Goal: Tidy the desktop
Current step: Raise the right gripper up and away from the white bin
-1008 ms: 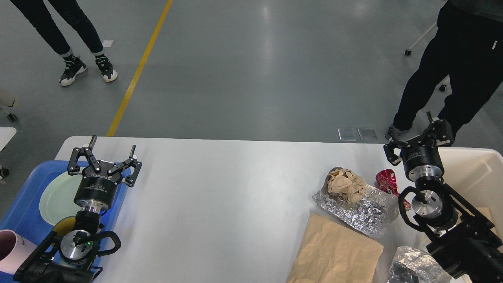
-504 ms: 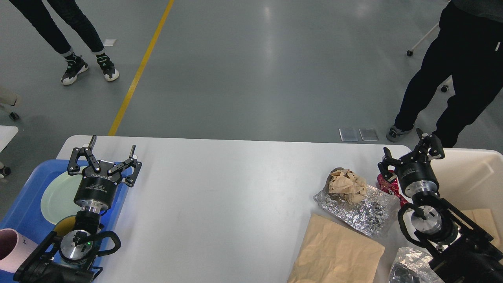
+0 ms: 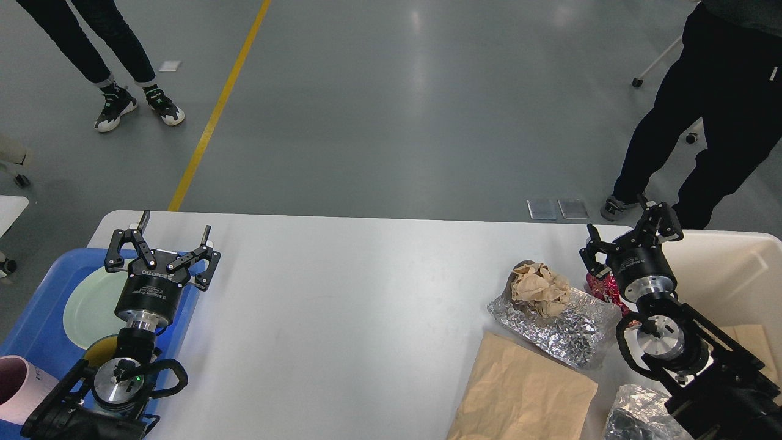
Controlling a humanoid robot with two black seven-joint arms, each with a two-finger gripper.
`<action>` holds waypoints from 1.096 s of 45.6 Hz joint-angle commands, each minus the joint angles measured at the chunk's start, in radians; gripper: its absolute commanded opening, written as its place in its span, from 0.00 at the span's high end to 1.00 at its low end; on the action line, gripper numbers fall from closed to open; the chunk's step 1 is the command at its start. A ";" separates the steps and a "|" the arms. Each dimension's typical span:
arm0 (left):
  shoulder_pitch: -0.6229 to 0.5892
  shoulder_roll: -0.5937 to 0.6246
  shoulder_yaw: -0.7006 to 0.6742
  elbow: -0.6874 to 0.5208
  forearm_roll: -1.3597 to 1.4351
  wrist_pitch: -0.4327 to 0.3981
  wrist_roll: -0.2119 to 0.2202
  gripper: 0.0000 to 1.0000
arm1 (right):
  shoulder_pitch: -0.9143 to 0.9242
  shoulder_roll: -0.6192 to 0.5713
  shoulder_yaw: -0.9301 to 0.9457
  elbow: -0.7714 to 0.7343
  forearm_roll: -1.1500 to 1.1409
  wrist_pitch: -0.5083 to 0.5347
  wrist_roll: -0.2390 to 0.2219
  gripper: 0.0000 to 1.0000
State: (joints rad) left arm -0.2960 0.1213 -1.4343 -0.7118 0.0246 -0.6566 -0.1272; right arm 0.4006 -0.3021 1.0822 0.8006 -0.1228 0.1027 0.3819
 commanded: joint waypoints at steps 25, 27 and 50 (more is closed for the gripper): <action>0.000 0.000 0.000 0.000 0.000 0.000 0.000 0.03 | 0.506 -0.258 -0.905 -0.003 0.006 0.011 0.011 0.00; 0.000 0.000 0.000 0.000 0.001 0.000 0.000 0.03 | 0.590 -0.278 -1.045 0.000 0.006 0.012 0.011 0.00; 0.000 0.001 0.000 0.000 0.000 0.000 0.000 0.03 | 1.541 -0.016 -2.219 0.239 0.051 0.557 -0.006 0.00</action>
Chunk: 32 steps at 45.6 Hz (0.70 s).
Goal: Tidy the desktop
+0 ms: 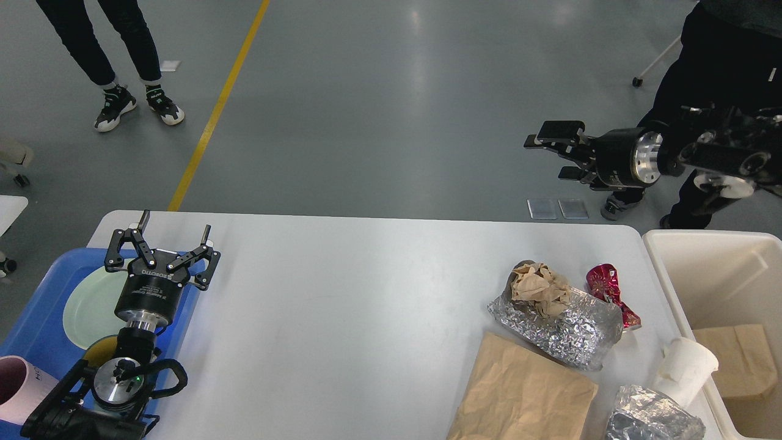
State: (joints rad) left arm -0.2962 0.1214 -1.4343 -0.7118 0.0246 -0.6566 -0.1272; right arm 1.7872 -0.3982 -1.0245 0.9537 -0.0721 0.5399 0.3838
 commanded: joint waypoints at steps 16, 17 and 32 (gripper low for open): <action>0.000 0.000 0.000 0.000 0.000 0.000 0.000 0.03 | 0.474 0.213 -0.270 0.264 0.002 0.405 -0.324 0.00; 0.000 0.001 0.000 0.000 0.000 0.000 0.000 0.03 | 0.506 0.213 -0.267 0.296 0.005 0.416 -0.345 0.00; 0.000 0.000 0.000 0.000 0.000 0.000 0.000 0.03 | 0.813 0.165 -0.207 0.654 0.110 0.382 -0.479 0.00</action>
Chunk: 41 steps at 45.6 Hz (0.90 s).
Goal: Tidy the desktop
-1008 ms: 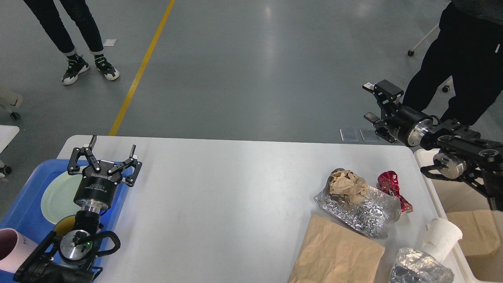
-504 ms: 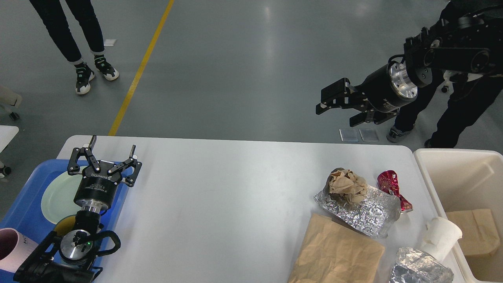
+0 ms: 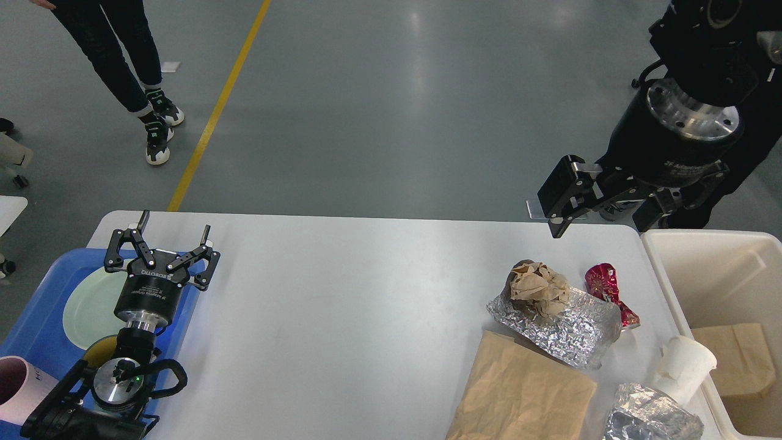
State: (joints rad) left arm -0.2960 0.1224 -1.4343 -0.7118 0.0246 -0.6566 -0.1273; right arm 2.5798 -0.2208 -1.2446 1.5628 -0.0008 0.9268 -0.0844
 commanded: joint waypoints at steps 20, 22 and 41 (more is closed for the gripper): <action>0.000 0.000 0.000 0.000 0.000 0.000 0.000 0.03 | -0.098 -0.065 0.010 0.080 0.062 -0.068 -0.011 0.03; 0.000 0.000 0.000 0.000 0.000 0.000 0.000 0.03 | -0.147 -0.066 0.010 0.079 0.061 -0.094 -0.014 0.03; 0.000 -0.001 0.000 0.000 0.000 0.000 0.000 0.03 | -0.664 -0.117 0.132 0.052 0.142 -0.591 -0.178 0.00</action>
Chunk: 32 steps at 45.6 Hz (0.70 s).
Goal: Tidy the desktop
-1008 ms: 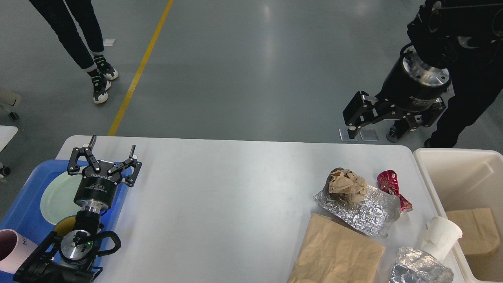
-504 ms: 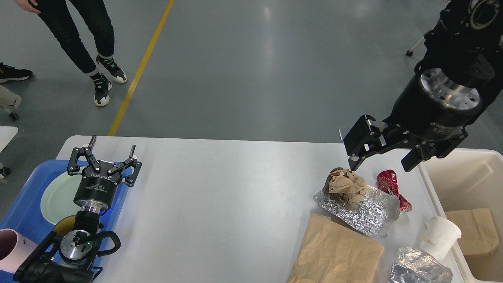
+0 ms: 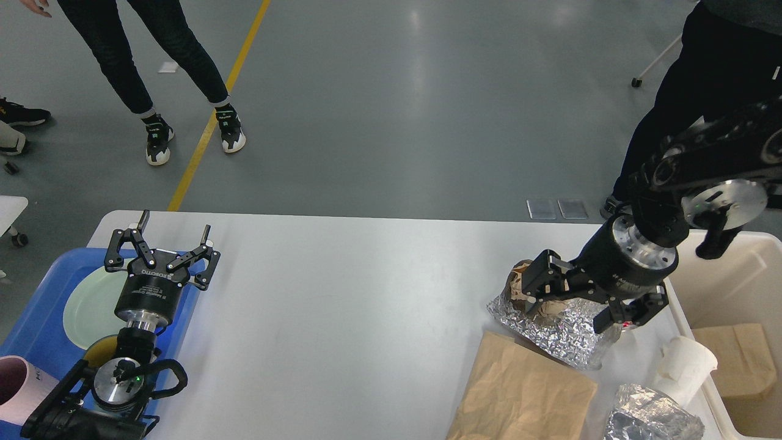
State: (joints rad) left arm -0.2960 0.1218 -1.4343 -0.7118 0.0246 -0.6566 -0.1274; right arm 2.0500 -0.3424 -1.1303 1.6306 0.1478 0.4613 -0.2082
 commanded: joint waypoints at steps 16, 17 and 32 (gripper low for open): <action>0.000 -0.001 0.000 0.000 0.000 0.000 0.000 0.03 | -0.329 0.020 0.014 -0.222 0.453 -0.121 -0.066 0.00; 0.000 -0.001 0.000 0.000 0.000 0.000 0.000 0.03 | -0.335 0.020 0.014 -0.222 0.487 -0.119 -0.068 0.00; 0.000 -0.001 0.000 0.000 0.000 0.000 0.000 0.03 | -0.527 0.048 0.029 -0.270 0.862 -0.279 -0.066 0.00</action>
State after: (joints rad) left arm -0.2960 0.1214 -1.4343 -0.7118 0.0246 -0.6578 -0.1274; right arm 1.6036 -0.3109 -1.1041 1.3763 0.9549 0.2577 -0.2751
